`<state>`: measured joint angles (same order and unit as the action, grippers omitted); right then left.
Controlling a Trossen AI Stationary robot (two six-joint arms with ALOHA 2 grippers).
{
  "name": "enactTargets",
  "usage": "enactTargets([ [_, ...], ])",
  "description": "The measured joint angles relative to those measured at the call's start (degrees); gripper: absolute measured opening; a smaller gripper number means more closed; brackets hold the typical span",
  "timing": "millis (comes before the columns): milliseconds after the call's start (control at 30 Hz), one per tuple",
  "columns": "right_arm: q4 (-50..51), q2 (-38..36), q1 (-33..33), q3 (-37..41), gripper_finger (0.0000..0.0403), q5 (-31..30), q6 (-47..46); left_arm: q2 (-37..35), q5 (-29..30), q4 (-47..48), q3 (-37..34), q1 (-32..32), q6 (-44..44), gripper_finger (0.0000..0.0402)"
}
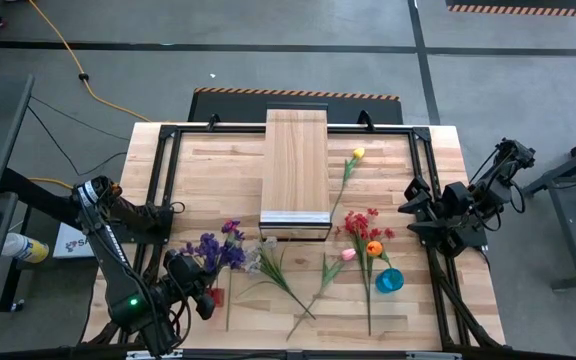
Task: Pick and place flowers into a vace then onto a shelf
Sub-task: Put the purple flowers into the red vase
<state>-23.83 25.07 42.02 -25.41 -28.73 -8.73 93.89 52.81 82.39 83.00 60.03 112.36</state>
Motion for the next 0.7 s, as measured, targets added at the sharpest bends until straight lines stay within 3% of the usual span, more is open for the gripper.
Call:
enactTargets([
  [700,0.0,0.0,0.0,0.0,0.0206,0.0,0.3,0.0,-2.9,0.0,0.0,0.0,0.0,0.0069],
])
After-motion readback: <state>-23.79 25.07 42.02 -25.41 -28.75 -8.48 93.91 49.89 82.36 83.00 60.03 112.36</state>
